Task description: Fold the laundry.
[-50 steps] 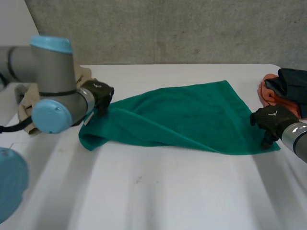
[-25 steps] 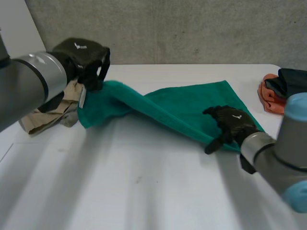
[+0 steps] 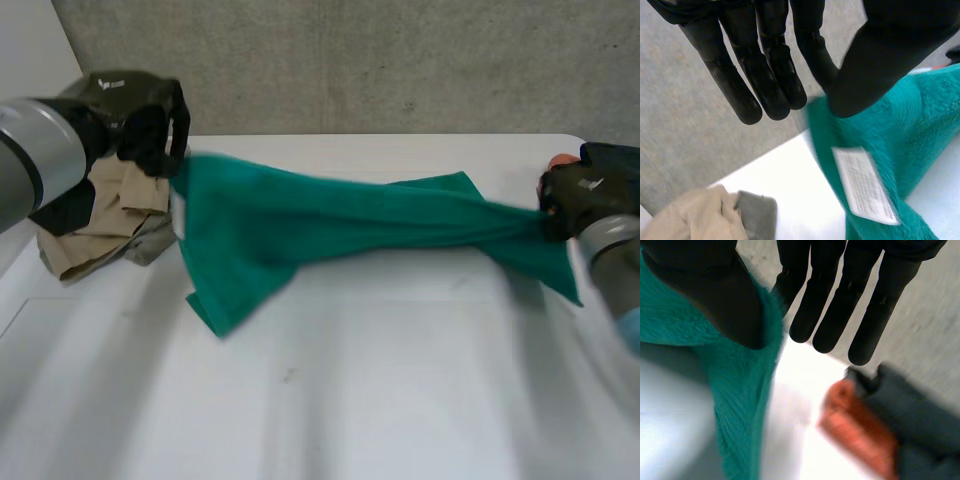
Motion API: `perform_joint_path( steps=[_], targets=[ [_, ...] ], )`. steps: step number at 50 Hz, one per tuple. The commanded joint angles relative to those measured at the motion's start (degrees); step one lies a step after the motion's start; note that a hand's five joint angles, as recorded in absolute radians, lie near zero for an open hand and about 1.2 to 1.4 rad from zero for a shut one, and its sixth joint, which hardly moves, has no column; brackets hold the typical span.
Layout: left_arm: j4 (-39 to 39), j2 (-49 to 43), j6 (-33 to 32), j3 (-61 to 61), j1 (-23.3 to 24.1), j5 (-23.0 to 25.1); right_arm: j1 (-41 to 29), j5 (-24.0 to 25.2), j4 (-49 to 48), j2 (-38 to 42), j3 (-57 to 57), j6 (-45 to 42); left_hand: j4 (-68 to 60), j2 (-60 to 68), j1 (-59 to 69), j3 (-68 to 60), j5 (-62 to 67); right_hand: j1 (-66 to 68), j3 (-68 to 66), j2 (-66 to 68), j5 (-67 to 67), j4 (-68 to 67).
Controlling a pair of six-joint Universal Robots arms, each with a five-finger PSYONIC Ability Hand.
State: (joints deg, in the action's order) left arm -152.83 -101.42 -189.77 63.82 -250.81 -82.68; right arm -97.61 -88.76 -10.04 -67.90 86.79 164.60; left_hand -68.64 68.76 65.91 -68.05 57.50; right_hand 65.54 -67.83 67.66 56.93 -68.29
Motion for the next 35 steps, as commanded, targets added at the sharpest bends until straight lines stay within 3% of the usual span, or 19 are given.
perform_joint_path(
  steps=[1, 6, 13, 16, 17, 19, 27, 35],
  targets=[
    [3.7, 2.2, -7.0, 6.0, -4.7, 6.6, 7.0, 10.8, 14.9, -16.1, -3.0, -23.1, -11.4, 11.2, 14.1, -12.0, 12.5, 14.5, -12.2, 12.3, 13.1, -11.7],
    [7.0, 4.2, -14.5, 9.0, -8.4, 10.0, 9.3, 12.5, 32.7, -21.0, -9.9, -30.9, -11.4, 11.2, 14.1, -12.0, 12.5, 14.5, -12.2, 12.3, 13.1, -11.7],
    [5.2, -3.8, -12.4, 9.0, -7.2, 11.2, 7.4, 16.1, 43.7, -10.0, -15.8, -35.7, -11.4, 11.2, 14.1, -12.0, 12.5, 14.5, -12.2, 12.3, 13.1, -11.7],
    [3.5, -6.9, -8.9, 8.9, -6.1, 11.4, 4.9, 14.9, 43.7, -7.0, -16.8, -34.4, -11.4, 11.2, 14.1, -12.0, 12.5, 14.5, -12.2, 12.3, 13.1, -11.7],
    [1.4, -8.3, -6.1, 9.1, -5.4, 11.7, 3.6, 13.8, 42.8, -5.7, -17.2, -32.4, 10.1, -10.2, -7.4, 9.5, -9.0, 14.5, -12.2, 12.3, 13.1, -11.7],
    [-1.3, -9.1, -3.2, 9.3, -4.4, 11.8, 2.6, 12.6, 41.1, -4.7, -17.6, -29.8, 29.8, -29.9, -27.0, 29.2, -28.6, 14.5, -12.2, 12.3, 13.1, -11.7],
    [-10.7, -9.6, 6.1, 9.1, 4.1, 7.5, -0.7, 9.7, 34.6, -7.1, -16.6, -21.3, 45.1, -45.3, -42.4, 44.5, -44.0, 14.5, -12.2, 12.3, 13.1, -11.7],
    [-13.2, -17.4, 6.5, 0.4, 13.6, 2.6, -5.4, 11.9, 32.9, -17.3, -17.5, -17.2, 48.0, -48.1, -45.3, 47.4, -46.9, 14.5, -12.2, 12.3, 13.1, -11.7]
  ],
)
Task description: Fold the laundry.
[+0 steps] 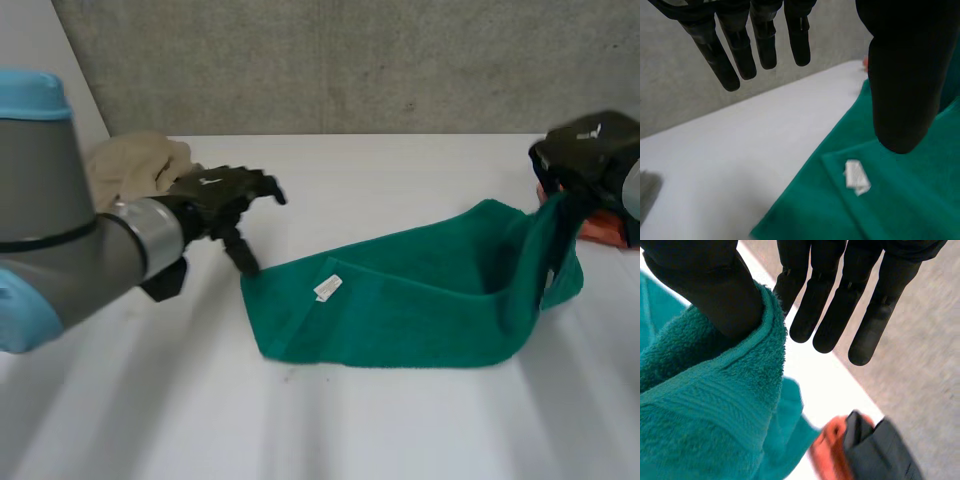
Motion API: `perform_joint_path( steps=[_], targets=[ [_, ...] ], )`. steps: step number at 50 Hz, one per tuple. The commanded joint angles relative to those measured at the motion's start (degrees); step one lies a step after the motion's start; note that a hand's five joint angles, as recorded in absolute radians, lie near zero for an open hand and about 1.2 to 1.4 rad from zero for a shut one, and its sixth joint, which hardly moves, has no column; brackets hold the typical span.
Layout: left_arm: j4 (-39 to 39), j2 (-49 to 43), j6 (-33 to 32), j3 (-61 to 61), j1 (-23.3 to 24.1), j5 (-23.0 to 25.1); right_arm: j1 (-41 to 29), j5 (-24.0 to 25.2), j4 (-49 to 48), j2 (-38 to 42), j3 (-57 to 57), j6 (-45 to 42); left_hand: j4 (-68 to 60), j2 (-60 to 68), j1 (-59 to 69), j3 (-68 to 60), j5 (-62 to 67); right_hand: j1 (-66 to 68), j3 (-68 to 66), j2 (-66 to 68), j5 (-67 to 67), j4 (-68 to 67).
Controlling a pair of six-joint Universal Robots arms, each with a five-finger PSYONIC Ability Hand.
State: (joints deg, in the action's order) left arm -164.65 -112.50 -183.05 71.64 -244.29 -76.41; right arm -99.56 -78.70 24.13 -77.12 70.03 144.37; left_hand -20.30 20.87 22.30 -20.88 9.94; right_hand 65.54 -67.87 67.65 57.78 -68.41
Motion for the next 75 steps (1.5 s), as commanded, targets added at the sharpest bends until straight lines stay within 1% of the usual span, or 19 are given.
perform_joint_path(
  steps=[1, 9, 16, 18, 20, 21, 23, 29, 34, 39, 41, 43, 46, 48, 51, 57, 69, 71, 75],
  targets=[
    [-1.1, -7.5, -0.3, -8.7, 7.8, -4.0, -3.9, 2.1, -1.7, -8.9, -1.0, 3.5, -0.3, -0.2, -1.7, 0.2, 0.7, 14.5, -12.1, 12.3, 12.2, -11.6],
    [2.8, -20.2, -0.5, -21.6, 12.4, -8.1, -6.0, 4.3, -4.5, -16.5, -4.4, 10.8, -0.3, -0.2, -1.7, 0.2, 0.7, 14.5, -12.1, 12.3, 12.2, -11.6],
    [4.7, -27.5, -0.2, -28.3, 15.9, -6.7, -7.7, 5.8, -4.5, -18.5, -7.8, 14.6, -1.7, 1.1, -0.3, -1.1, 2.0, 14.5, -12.1, 12.3, 12.2, -11.6],
    [4.8, -28.6, -0.1, -29.4, 16.3, -6.6, -8.0, 5.6, -4.6, -18.2, -8.3, 14.5, -5.7, 5.1, 3.7, -5.1, 6.1, 14.5, -12.1, 12.3, 12.2, -11.6],
    [4.7, -28.7, 0.1, -29.8, 16.4, -6.6, -7.8, 5.3, -4.6, -17.7, -8.3, 14.4, -19.6, 19.0, 17.6, -19.0, 20.0, 14.5, -12.1, 12.3, 12.2, -11.6],
    [4.7, -28.6, 0.7, -29.9, 16.2, -6.8, -7.5, 5.1, -4.7, -16.9, -8.2, 14.2, -41.7, 41.1, 39.7, -41.1, 42.0, 14.5, -12.1, 12.3, 12.2, -11.6],
    [5.2, -27.5, 2.3, -30.0, 15.7, -6.5, -6.9, 4.7, -4.6, -15.9, -7.7, 13.9, -59.6, 59.1, 57.6, -59.0, 60.0, 14.5, -12.1, 12.3, 12.2, -11.6],
    [7.8, -21.0, 3.5, -29.4, 12.6, -8.0, -3.0, 3.4, -5.8, -10.8, -4.3, 10.2, -59.7, 59.1, 57.7, -59.1, 60.1, 14.5, -12.1, 12.3, 12.2, -11.6],
    [4.1, -15.7, -2.4, -28.7, 4.6, -11.9, -2.4, 1.9, -8.1, -4.9, -2.7, 6.2, -59.7, 59.1, 57.7, -59.1, 60.1, 14.5, -12.1, 12.3, 12.2, -11.6],
    [2.2, -15.6, -9.7, -33.0, -0.7, -9.4, -3.3, -5.3, -13.7, 5.6, -7.3, 3.9, -59.7, 59.1, 57.7, -59.1, 60.1, 14.5, -12.1, 12.3, 12.2, -11.6],
    [-1.6, -16.9, -11.3, -36.7, -1.9, -8.3, -4.1, -9.0, -19.0, 9.8, -11.5, 4.9, -59.7, 59.1, 57.7, -59.1, 60.1, 14.5, -12.1, 12.3, 12.2, -11.6],
    [-7.5, -17.8, -9.5, -40.5, -3.4, -8.3, -5.6, -13.7, -27.1, 12.7, -14.7, 7.7, -59.7, 59.1, 57.7, -59.1, 60.1, 14.5, -12.1, 12.3, 12.2, -11.6],
    [-14.8, -17.9, -5.7, -43.2, -3.5, -8.6, -7.2, -17.9, -38.7, 14.6, -14.8, 12.2, -59.7, 59.1, 57.7, -59.1, 60.1, 14.5, -12.1, 12.3, 12.2, -11.6],
    [-18.8, -17.7, -3.2, -42.6, -2.8, -9.1, -8.2, -18.0, -46.3, 14.6, -12.9, 14.7, -59.7, 59.1, 57.7, -59.1, 60.1, 14.5, -12.1, 12.3, 12.2, -11.6],
    [-19.9, -17.3, -1.6, -38.8, -2.0, -11.5, -9.6, -16.9, -53.1, 14.9, -8.3, 15.2, -59.7, 59.1, 57.7, -59.1, 60.1, 14.5, -12.1, 12.3, 12.2, -11.6],
    [-20.0, -16.6, -5.8, -26.8, -3.1, -16.6, -10.7, -15.7, -53.0, 15.5, 1.2, 13.2, -59.7, 59.1, 57.7, -59.1, 60.1, 14.5, -12.1, 12.3, 12.2, -11.6],
    [-18.4, -17.5, -9.1, -2.8, -3.9, -10.8, -12.0, -13.5, -47.8, 21.7, 15.0, 6.7, -59.6, 59.0, 57.6, -59.0, 59.9, 14.5, -12.1, 12.3, 12.2, -11.6],
    [-17.3, -16.7, -9.5, -1.4, -4.3, -10.3, -12.1, -13.4, -47.5, 21.7, 15.6, 6.3, -54.7, 54.1, 52.7, -54.1, 55.1, 14.5, -12.1, 12.3, 12.2, -11.6],
    [-11.9, -14.0, -11.1, 0.4, -5.1, -9.0, -11.9, -13.3, -46.5, 21.3, 17.0, 5.5, -28.6, 28.1, 26.6, -28.1, 29.0, 14.5, -12.1, 12.3, 12.2, -11.6]
  ],
)
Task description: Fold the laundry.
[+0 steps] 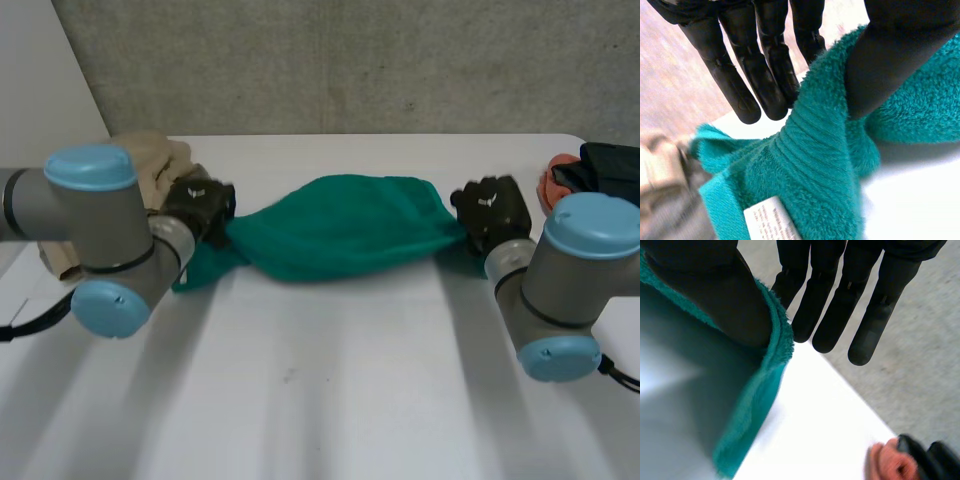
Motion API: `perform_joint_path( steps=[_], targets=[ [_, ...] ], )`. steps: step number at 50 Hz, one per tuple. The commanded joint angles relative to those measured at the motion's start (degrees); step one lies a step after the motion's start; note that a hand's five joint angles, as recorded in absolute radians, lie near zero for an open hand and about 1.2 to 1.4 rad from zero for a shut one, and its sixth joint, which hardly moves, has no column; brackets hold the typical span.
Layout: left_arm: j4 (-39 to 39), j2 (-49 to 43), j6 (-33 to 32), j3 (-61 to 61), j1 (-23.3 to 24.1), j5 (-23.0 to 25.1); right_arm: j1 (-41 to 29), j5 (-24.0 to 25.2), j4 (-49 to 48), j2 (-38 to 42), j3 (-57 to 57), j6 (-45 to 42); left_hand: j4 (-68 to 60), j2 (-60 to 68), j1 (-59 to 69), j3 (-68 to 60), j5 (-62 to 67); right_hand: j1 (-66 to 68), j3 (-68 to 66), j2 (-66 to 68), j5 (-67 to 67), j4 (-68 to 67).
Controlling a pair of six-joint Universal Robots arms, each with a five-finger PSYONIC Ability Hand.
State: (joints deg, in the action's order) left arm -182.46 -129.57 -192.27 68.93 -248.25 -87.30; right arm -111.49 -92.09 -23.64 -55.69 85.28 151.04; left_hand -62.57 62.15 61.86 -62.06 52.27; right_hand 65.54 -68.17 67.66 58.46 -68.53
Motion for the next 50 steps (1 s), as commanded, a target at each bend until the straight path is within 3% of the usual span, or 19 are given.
perform_joint_path(
  steps=[1, 12, 20, 25, 27, 31, 35, 43, 45, 50],
  targets=[
    [7.9, 3.9, -2.6, 3.1, -1.6, 2.5, 0.0, 0.1, 1.3, -0.4, 1.9, -1.3, 20.5, -20.1, -19.8, 20.0, -20.2, 14.5, -11.8, 12.3, 11.5, -11.5],
    [16.8, 7.0, -5.9, 0.2, -7.2, 6.7, 0.3, 0.1, 1.3, -2.6, 2.9, -1.2, 27.6, -27.2, -26.9, 27.1, -27.3, 14.5, -11.8, 12.3, 11.5, -11.5],
    [24.5, 5.2, -6.4, -1.9, -7.2, 6.5, 1.0, 0.1, 1.6, -2.6, 3.3, -1.5, 27.1, -26.7, -26.4, 26.6, -26.8, 14.5, -11.8, 12.3, 11.5, -11.5],
    [23.8, 5.4, -7.1, -1.3, -7.2, 5.5, 1.4, 0.2, 1.6, -2.6, 3.4, -1.7, 26.5, -26.0, -25.8, 25.9, -26.2, 14.5, -11.8, 12.3, 11.5, -11.5],
    [21.6, 5.0, -7.3, -1.2, -7.1, 4.6, 1.3, 0.1, 1.6, -2.6, 3.3, -1.8, 19.8, -19.3, -19.1, 19.2, -19.5, 14.5, -11.8, 12.3, 11.5, -11.5],
    [19.1, 3.2, -8.2, -1.5, -6.5, 2.2, 1.5, -0.3, 2.1, -2.9, 3.3, -2.2, -17.4, 17.8, 18.1, -17.9, 17.7, 14.5, -11.8, 12.3, 11.5, -11.5],
    [19.8, 5.3, -9.1, -1.2, -5.9, -0.1, 2.4, -0.4, 4.8, -5.0, 3.4, -3.6, -17.4, 17.9, 18.1, -17.9, 17.7, 14.5, -11.8, 12.3, 11.5, -11.5],
    [24.1, 21.0, -9.6, 2.4, -6.9, 4.4, 4.3, 0.4, 20.9, -17.9, 3.0, -8.8, -17.4, 17.9, 18.1, -17.9, 17.7, 14.5, -11.8, 12.3, 11.5, -11.5],
    [24.2, 24.4, -10.3, 3.9, -7.5, 6.4, 4.7, 2.6, 23.9, -21.0, 3.2, -9.3, -17.4, 17.9, 18.1, -17.9, 17.7, 14.5, -11.8, 12.3, 11.5, -11.5],
    [22.9, 21.6, -13.6, 8.1, -7.4, 8.6, 3.1, 6.3, 25.4, -20.0, 3.1, -8.6, 33.3, -32.9, -32.6, 32.8, -33.0, 14.5, -11.8, 12.3, 11.5, -11.5]
  ],
)
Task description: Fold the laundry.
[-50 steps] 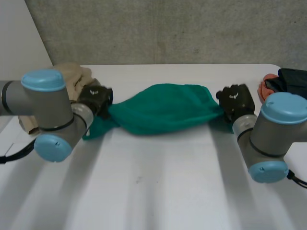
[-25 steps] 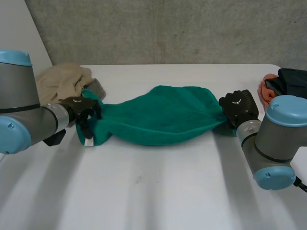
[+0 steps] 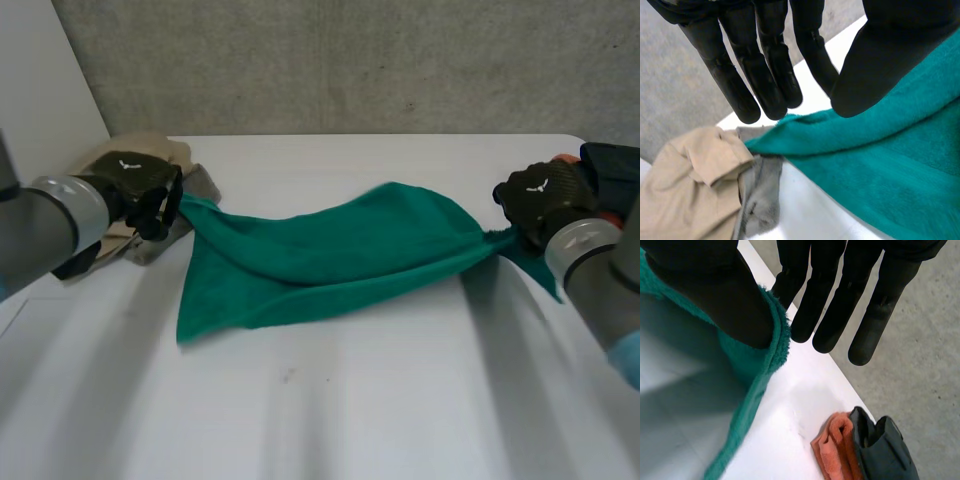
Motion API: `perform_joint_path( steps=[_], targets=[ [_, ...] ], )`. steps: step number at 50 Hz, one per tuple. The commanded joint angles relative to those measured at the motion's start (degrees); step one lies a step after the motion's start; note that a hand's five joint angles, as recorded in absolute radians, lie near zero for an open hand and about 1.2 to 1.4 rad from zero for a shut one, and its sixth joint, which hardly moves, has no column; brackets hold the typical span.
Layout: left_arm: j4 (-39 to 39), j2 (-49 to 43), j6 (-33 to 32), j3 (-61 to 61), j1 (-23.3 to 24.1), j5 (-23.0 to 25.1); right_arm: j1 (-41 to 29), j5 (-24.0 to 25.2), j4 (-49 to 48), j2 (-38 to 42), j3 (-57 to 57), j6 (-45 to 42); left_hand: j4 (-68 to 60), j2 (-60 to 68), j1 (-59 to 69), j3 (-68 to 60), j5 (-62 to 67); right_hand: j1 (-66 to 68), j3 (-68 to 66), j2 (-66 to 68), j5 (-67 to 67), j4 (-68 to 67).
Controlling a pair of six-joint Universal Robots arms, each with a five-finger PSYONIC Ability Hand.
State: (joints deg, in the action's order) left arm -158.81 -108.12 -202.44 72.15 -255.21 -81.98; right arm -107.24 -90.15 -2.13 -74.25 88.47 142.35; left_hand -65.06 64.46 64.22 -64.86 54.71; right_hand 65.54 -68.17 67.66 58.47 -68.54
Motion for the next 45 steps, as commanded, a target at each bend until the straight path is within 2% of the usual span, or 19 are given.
perform_joint_path(
  steps=[1, 5, 10, 16, 17, 21, 45],
  targets=[
    [-0.8, -0.6, -3.7, 5.4, -0.6, 3.1, -1.0, 4.1, 3.8, -0.6, 0.0, 0.6, 39.5, -38.9, -38.7, 39.3, -39.2, 14.5, -11.8, 12.3, 11.5, -11.5],
    [-1.9, -3.6, -2.9, 9.2, -1.0, 0.6, -0.8, 1.6, 3.0, 1.9, -0.8, 3.8, 40.2, -39.6, -39.4, 40.0, -39.9, 14.5, -11.8, 12.3, 11.5, -11.5],
    [-7.4, -3.9, -0.1, 15.6, 0.2, 1.0, -1.0, -1.7, 1.8, 3.5, -1.1, 7.1, 39.9, -39.3, -39.0, 39.7, -39.5, 14.5, -11.8, 12.3, 11.5, -11.5],
    [-14.9, -5.5, -0.2, 21.0, 4.6, 0.1, -1.2, -2.0, 0.1, 7.1, -1.1, 7.5, 39.0, -38.4, -38.2, 38.8, -38.7, 14.5, -11.8, 12.3, 11.5, -11.5],
    [-18.2, -6.9, -0.5, 22.2, 5.3, -0.9, -1.4, -2.0, -0.1, 7.5, -1.0, 7.4, 38.7, -38.1, -37.9, 38.5, -38.4, 14.5, -11.8, 12.3, 11.5, -11.5],
    [-21.9, -8.5, -1.4, 23.7, 5.6, -2.2, -1.6, -2.0, -0.9, 8.2, -0.5, 7.4, 38.5, -37.9, -37.7, 38.3, -38.2, 14.5, -11.8, 12.3, 11.5, -11.5],
    [-29.8, -13.1, -7.3, 23.0, 7.3, -5.0, -2.6, -1.8, -5.3, 7.8, 2.7, 6.7, 36.9, -36.3, -36.0, 36.7, -36.5, 14.5, -11.8, 12.3, 11.5, -11.5]
  ],
)
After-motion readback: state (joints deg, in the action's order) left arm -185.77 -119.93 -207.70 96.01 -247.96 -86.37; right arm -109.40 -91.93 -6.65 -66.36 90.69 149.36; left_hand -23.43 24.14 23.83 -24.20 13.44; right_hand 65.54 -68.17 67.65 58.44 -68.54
